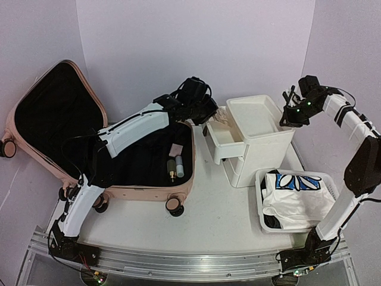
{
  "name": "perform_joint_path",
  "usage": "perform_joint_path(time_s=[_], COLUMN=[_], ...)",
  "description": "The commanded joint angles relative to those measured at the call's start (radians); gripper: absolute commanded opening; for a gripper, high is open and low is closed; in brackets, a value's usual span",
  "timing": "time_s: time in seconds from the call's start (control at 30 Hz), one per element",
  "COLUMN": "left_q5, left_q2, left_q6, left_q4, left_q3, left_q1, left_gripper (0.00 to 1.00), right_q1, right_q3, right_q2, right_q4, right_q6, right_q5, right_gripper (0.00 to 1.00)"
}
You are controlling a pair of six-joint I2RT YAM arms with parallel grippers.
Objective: Open, take out, and arrange the luggage
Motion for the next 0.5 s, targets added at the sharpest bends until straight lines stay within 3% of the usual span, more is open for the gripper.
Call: perform_joint_path(time_s=[0.0, 0.2, 0.47], left_q5=[-0.033, 0.015, 0.022], left_q2=[0.014, 0.002, 0.013], left_q6=[0.034, 0.002, 0.008], left_q4=[0.067, 0.073, 0.080], left_q3=[0.084, 0.047, 0.046], left_q1=[-0.006, -0.006, 0.009], left_gripper=[0.02, 0.00, 0.17], right_q1=[0.036, 0.045, 0.055], right_q3=[-0.006, 0.005, 0.020], right_q2=[-0.046, -0.042, -0.036], right_q4=[-0.009, -0.009, -0.010], right_q6=[0.104, 0.105, 0.110], right_q5=[-0.204, -0.193, -0.187], right_gripper=[0.00, 0.00, 0.00])
